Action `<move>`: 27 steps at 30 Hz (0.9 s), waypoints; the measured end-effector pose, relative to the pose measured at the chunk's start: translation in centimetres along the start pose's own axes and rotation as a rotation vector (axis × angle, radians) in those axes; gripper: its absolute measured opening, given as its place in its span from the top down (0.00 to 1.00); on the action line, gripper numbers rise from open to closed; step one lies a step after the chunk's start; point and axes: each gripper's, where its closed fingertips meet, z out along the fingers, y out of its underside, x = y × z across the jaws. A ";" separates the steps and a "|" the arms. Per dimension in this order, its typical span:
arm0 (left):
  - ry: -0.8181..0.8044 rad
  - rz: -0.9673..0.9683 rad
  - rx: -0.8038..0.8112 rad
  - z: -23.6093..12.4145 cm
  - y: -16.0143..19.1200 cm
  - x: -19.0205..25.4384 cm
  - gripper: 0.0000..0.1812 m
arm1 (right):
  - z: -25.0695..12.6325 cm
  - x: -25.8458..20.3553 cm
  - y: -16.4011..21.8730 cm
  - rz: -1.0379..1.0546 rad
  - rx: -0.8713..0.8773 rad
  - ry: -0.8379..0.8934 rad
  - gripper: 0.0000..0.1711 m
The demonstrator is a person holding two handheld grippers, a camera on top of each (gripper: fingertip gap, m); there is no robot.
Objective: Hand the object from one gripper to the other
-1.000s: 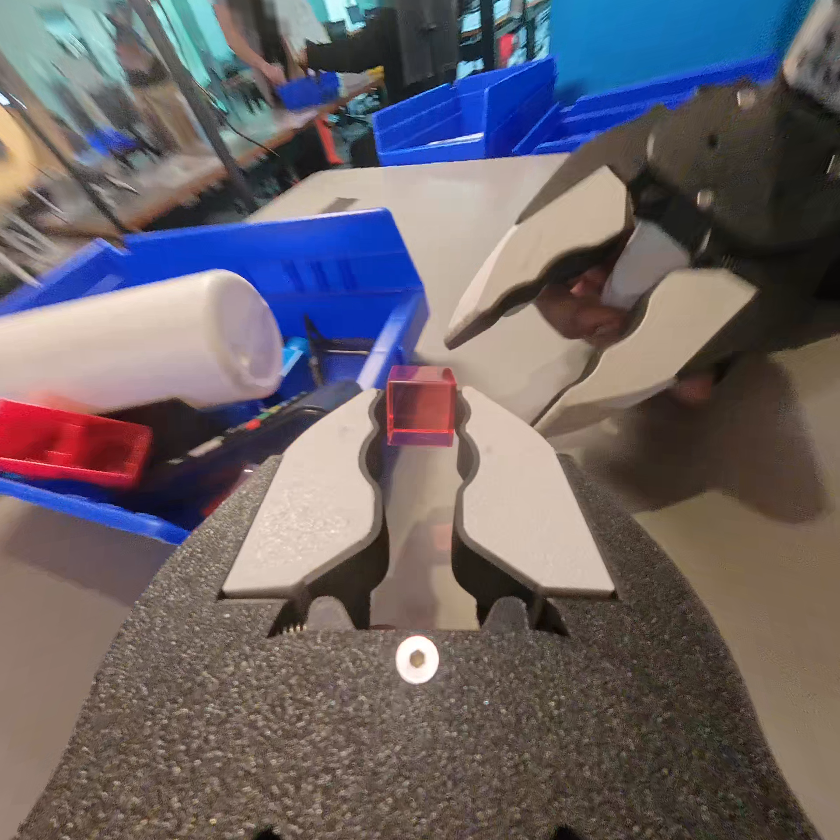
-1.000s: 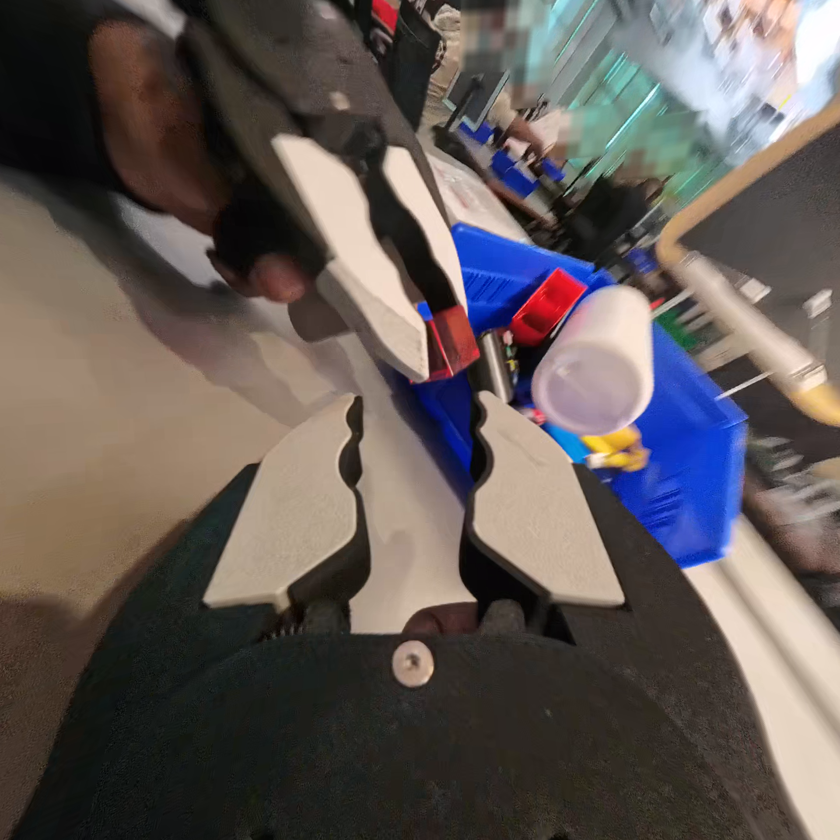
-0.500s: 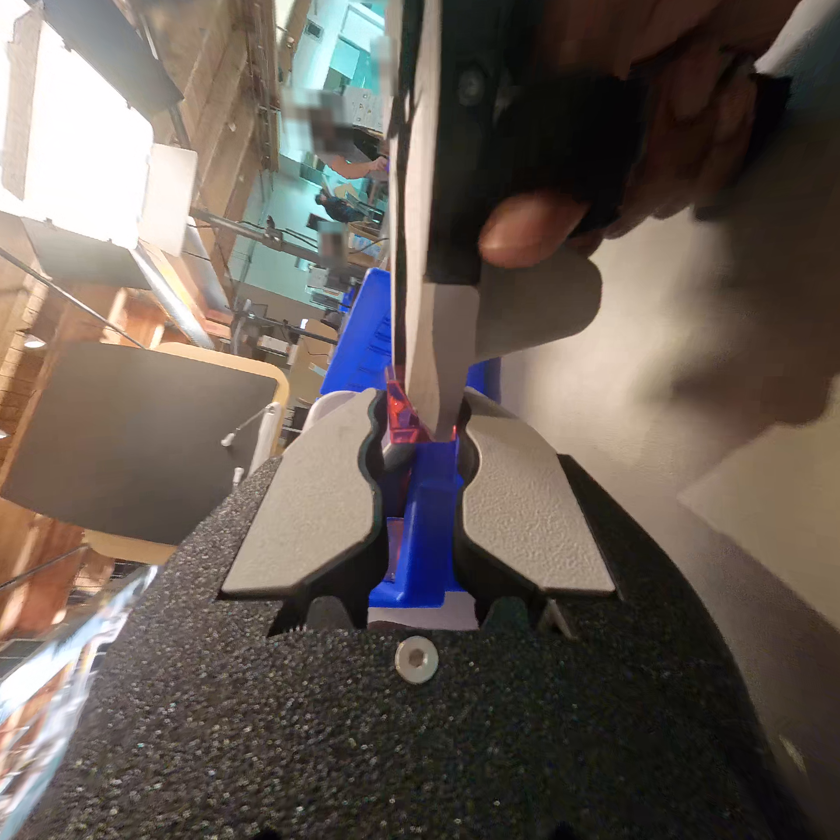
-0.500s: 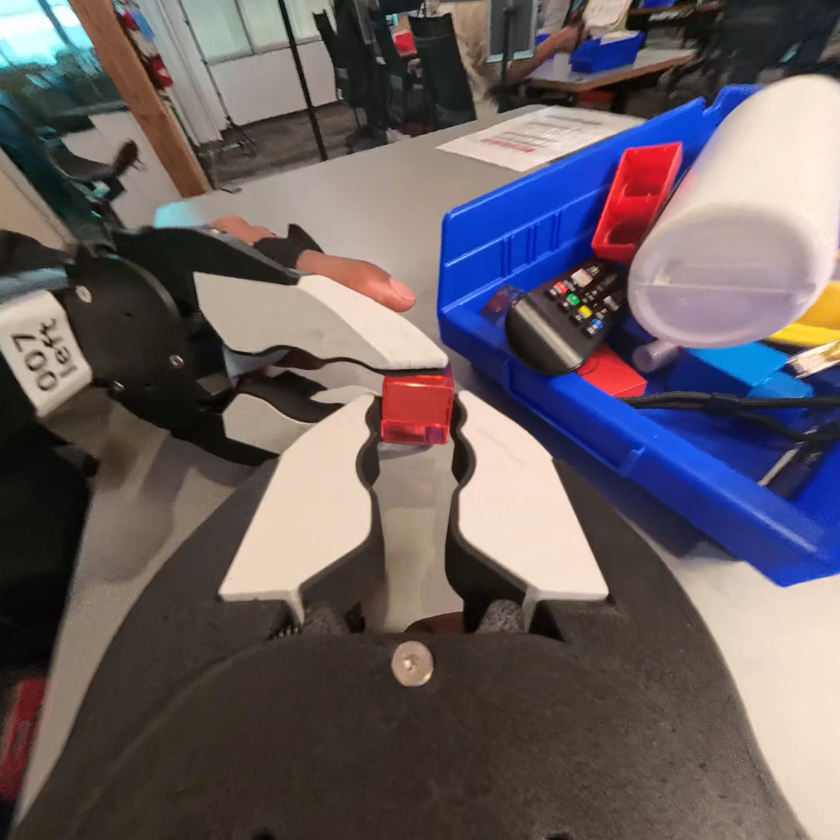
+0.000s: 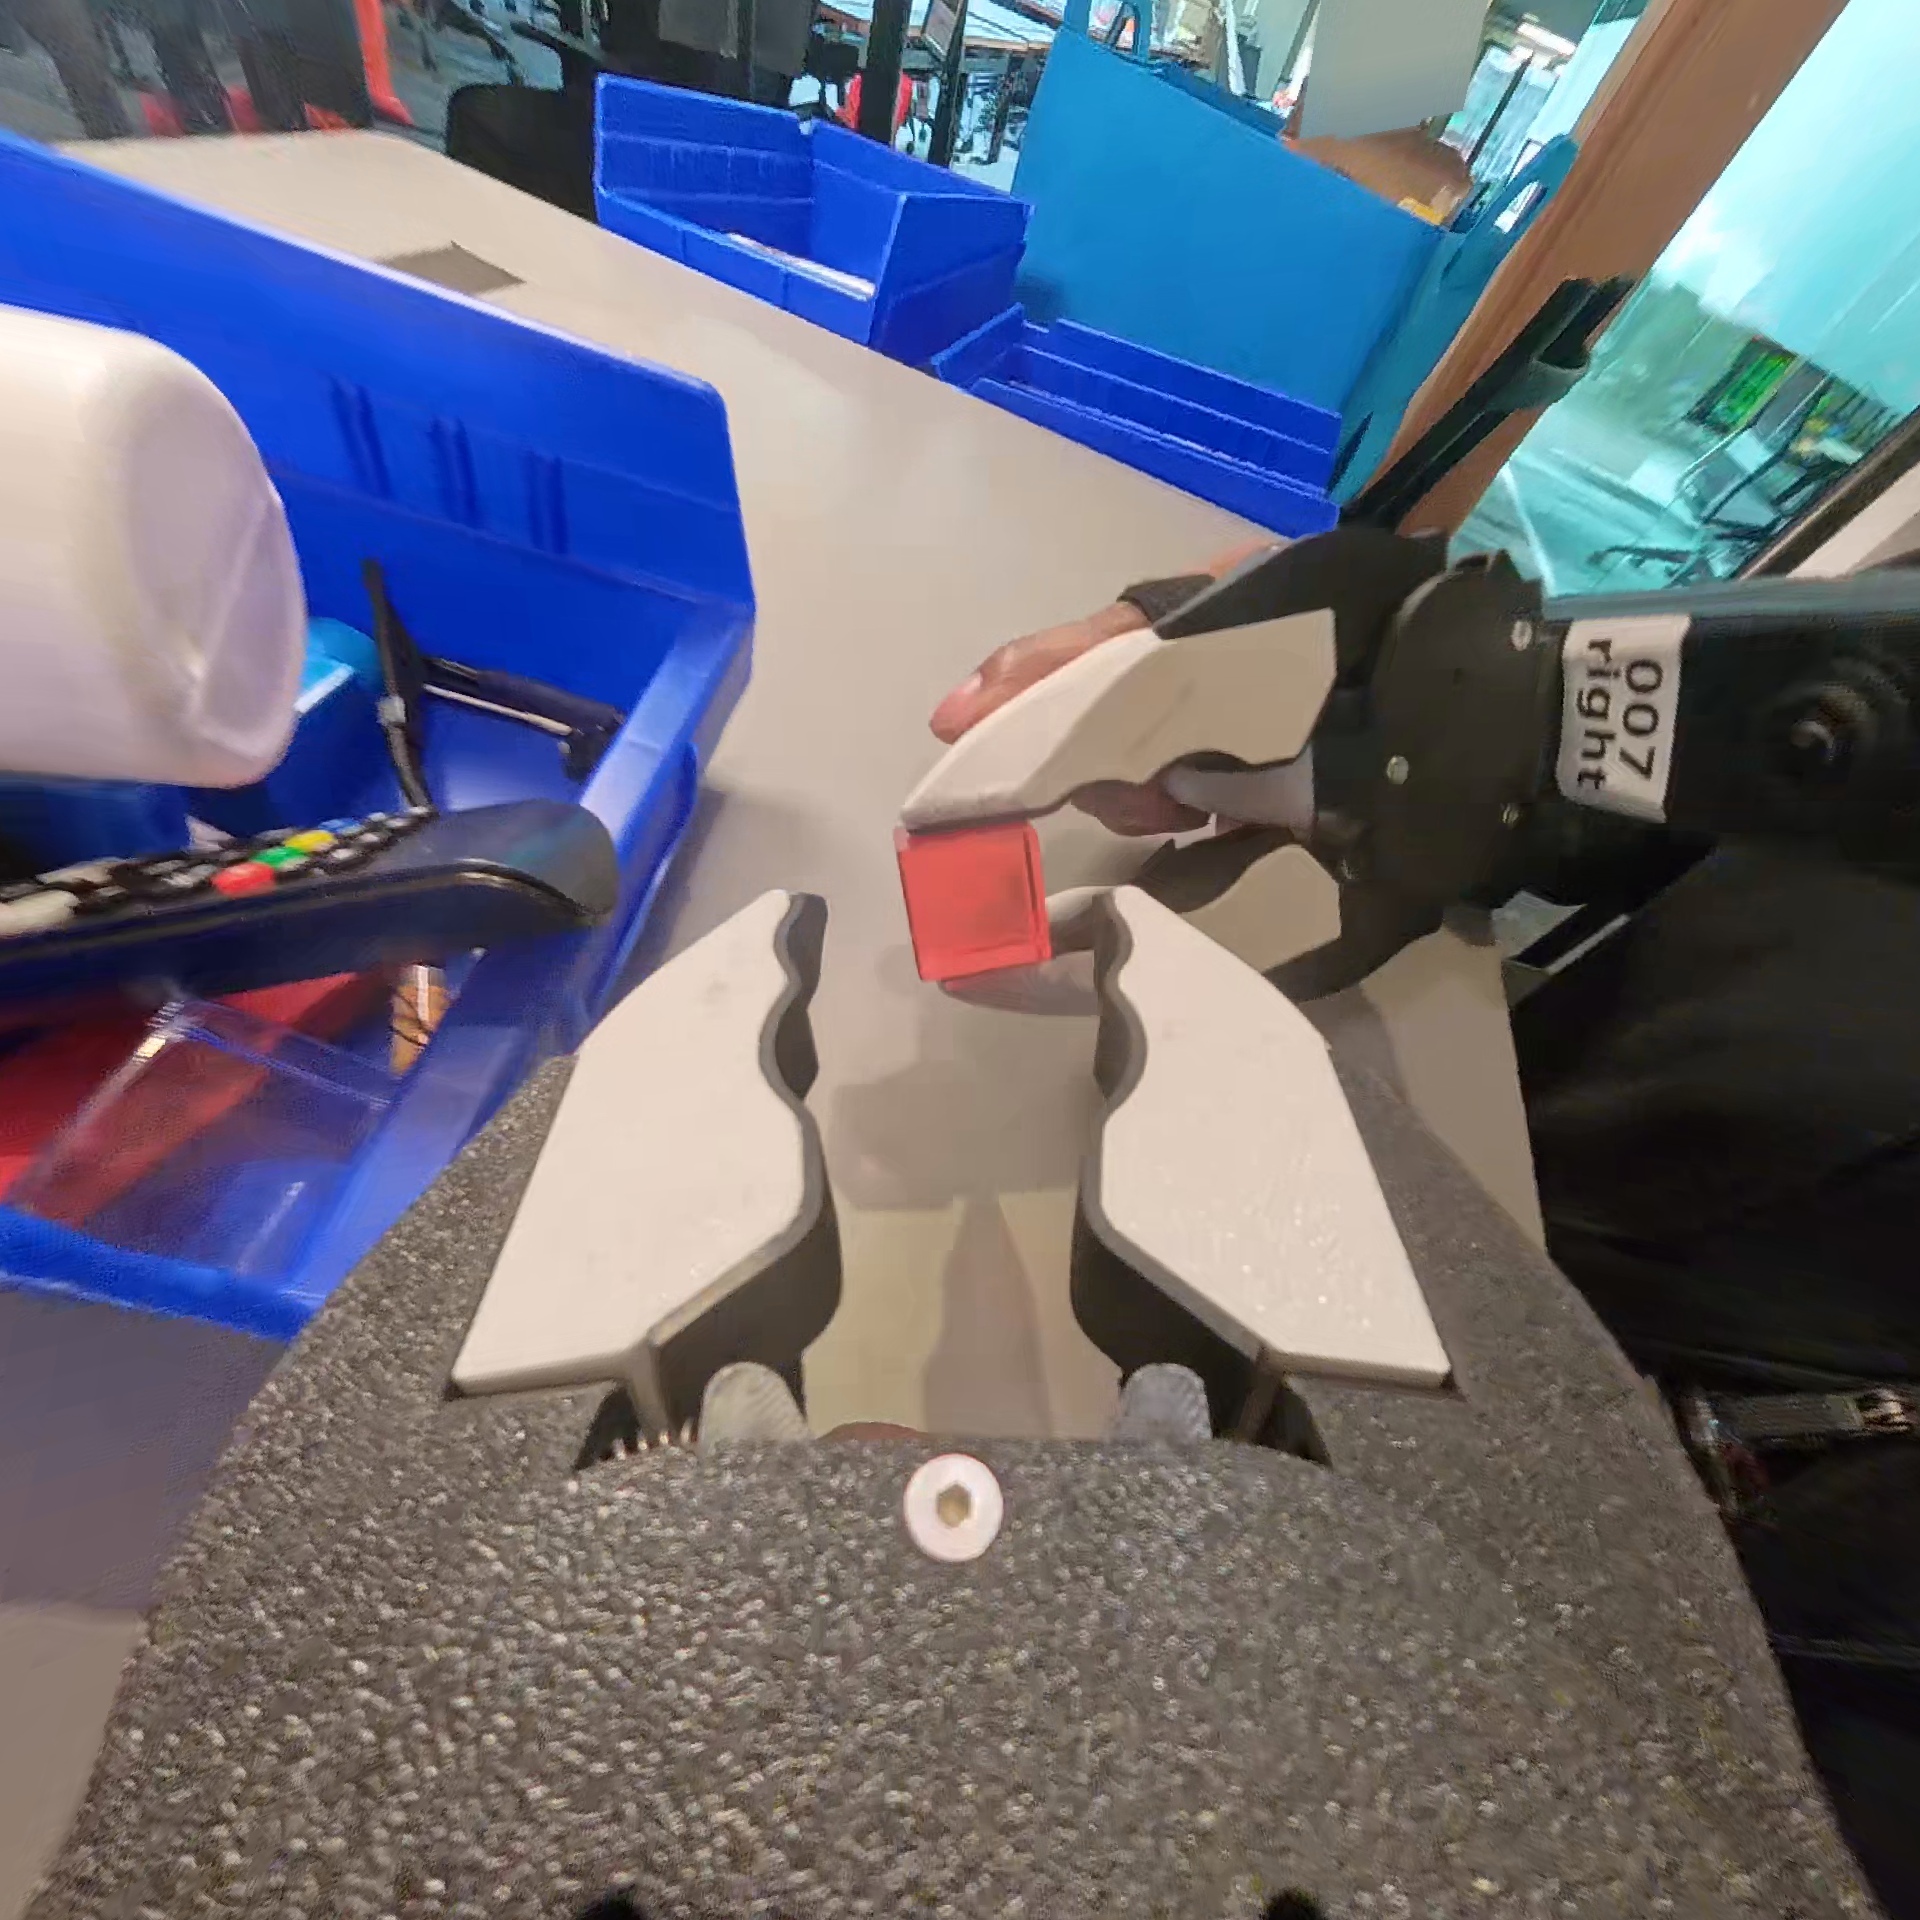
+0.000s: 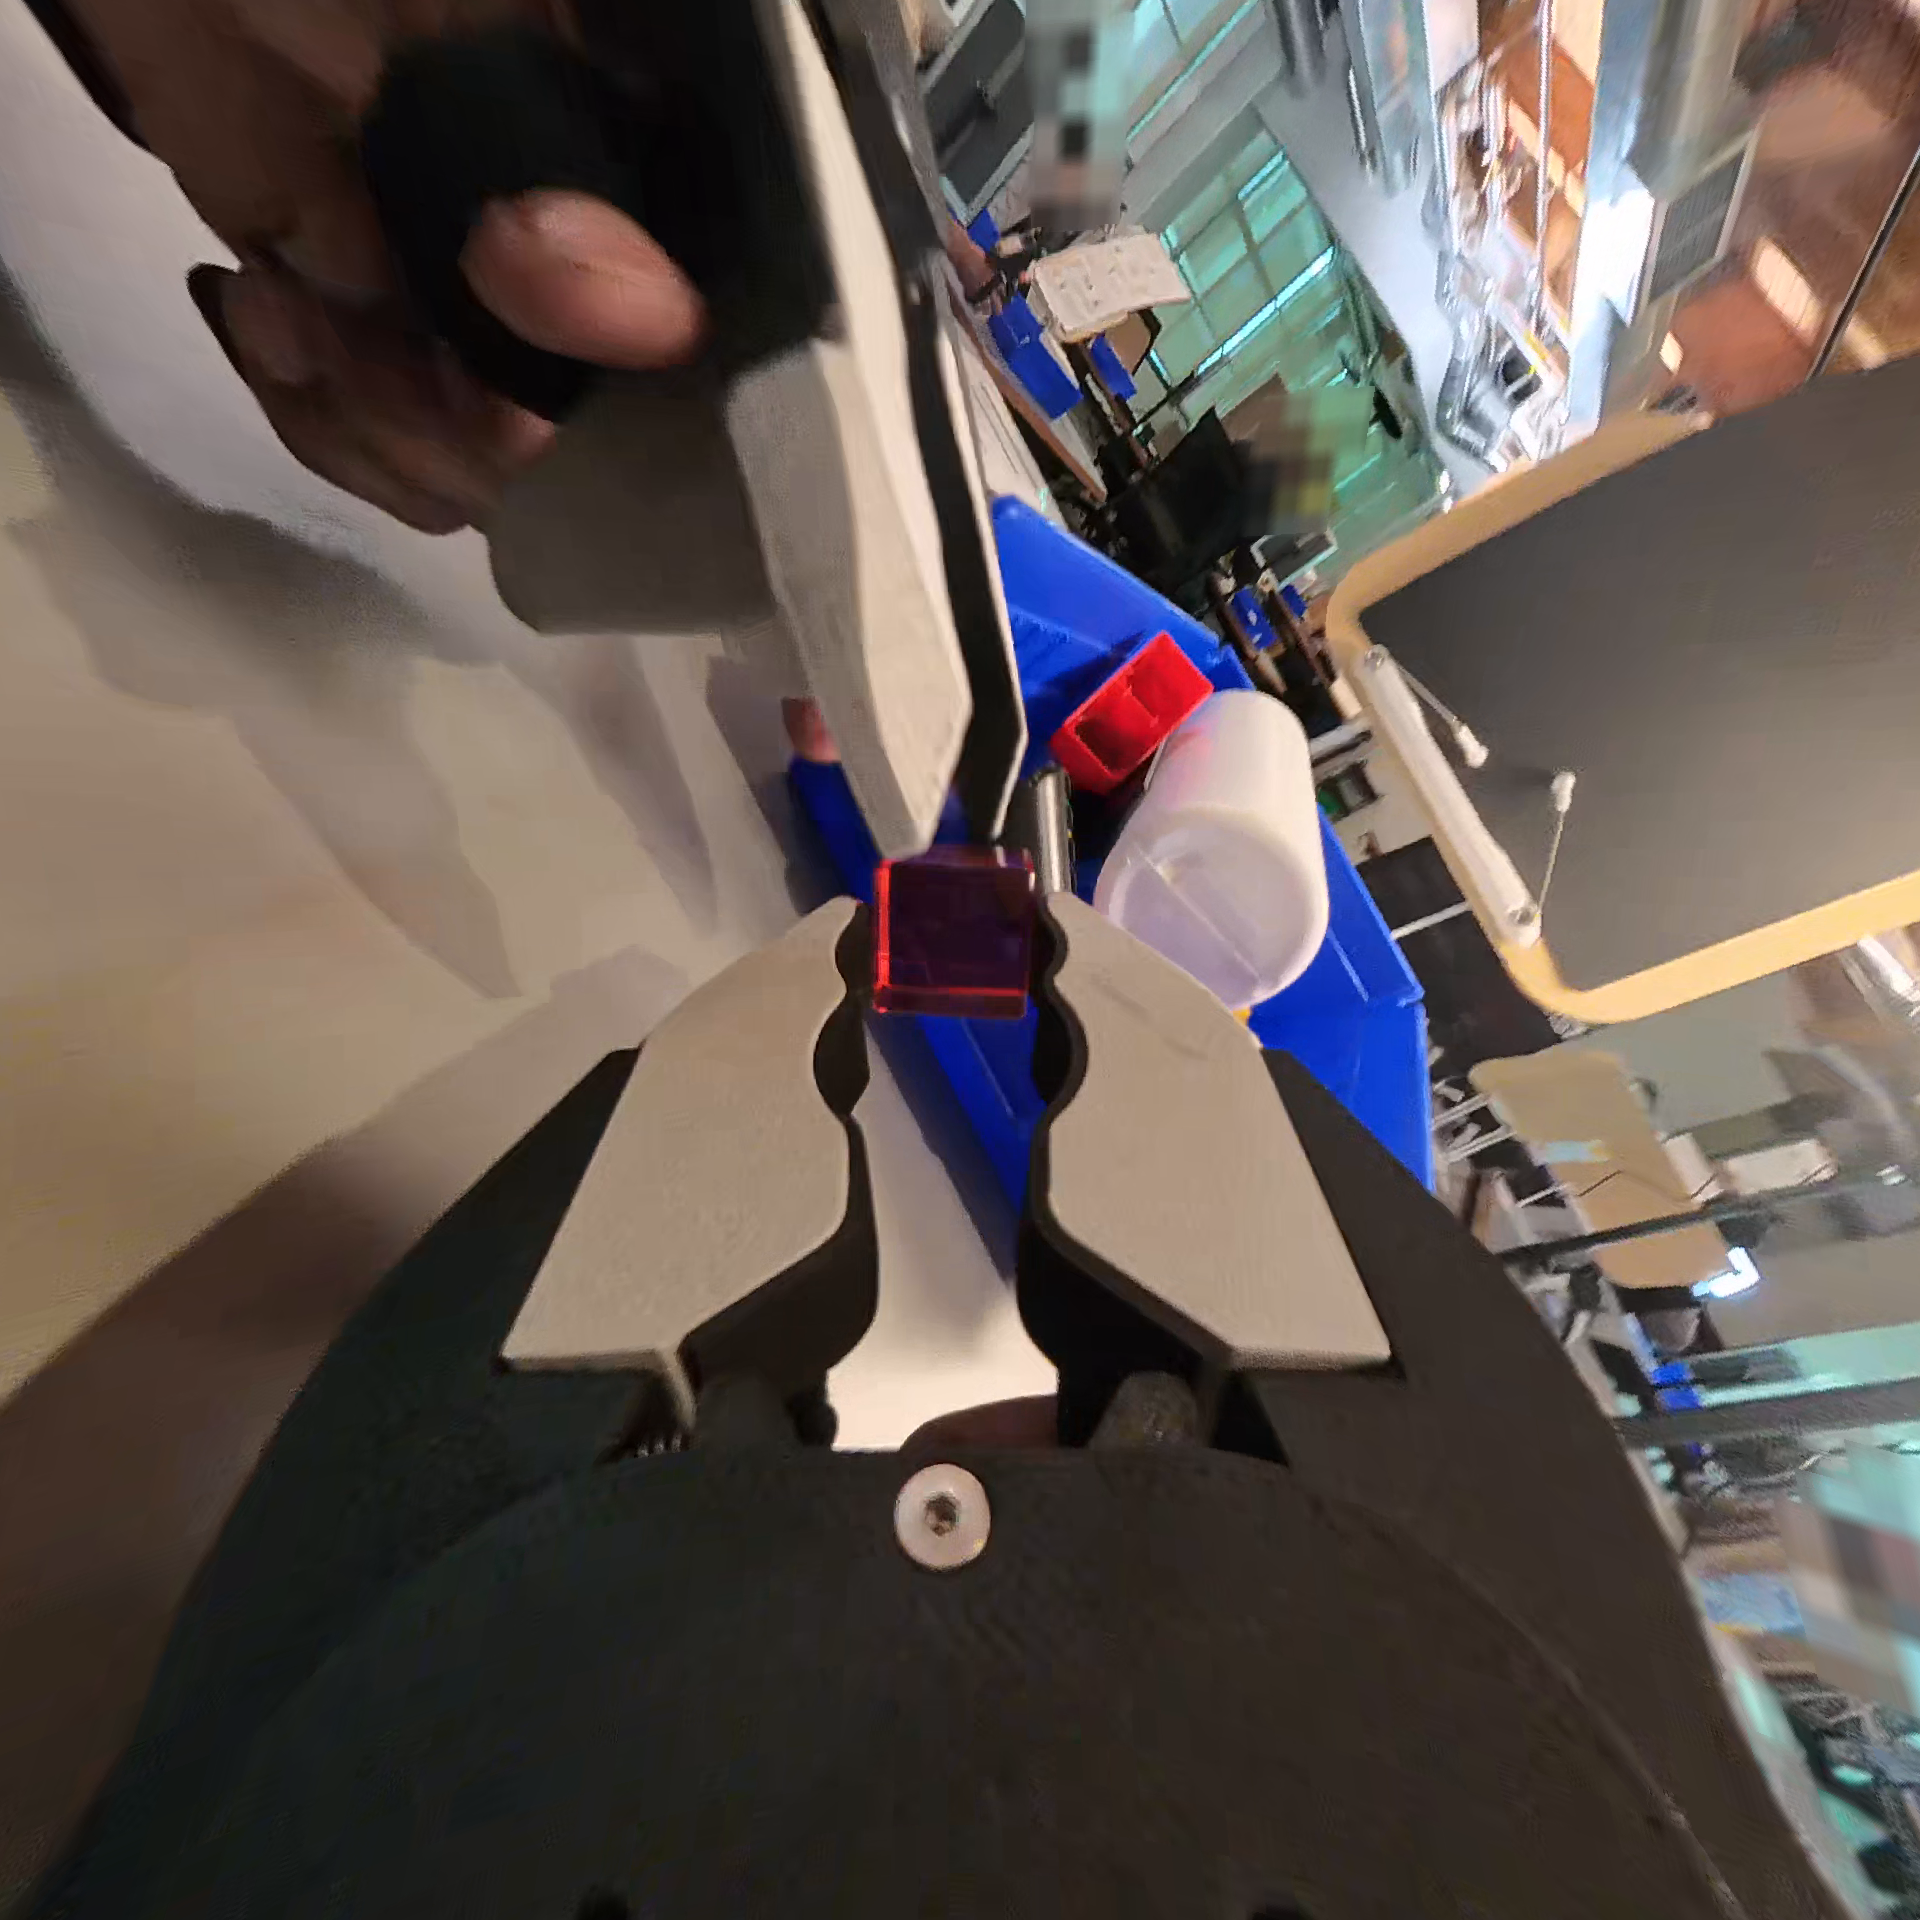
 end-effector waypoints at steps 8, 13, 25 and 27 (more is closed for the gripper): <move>-0.203 0.249 -0.012 0.4 0.5 -1.4 0.84 | 0.0 -0.8 -0.1 0.026 0.014 -0.054 0.83; -0.526 0.708 -0.012 -1.0 -1.2 -3.1 0.85 | -0.1 -0.2 0.2 0.482 0.029 -0.236 0.77; -0.614 1.304 -0.034 0.6 -0.4 0.0 0.85 | -0.3 -1.0 -0.8 1.008 0.056 -0.502 0.84; -0.600 1.249 -0.043 0.6 -0.3 -0.4 0.84 | -0.1 -0.6 -0.4 0.893 0.046 -0.417 0.84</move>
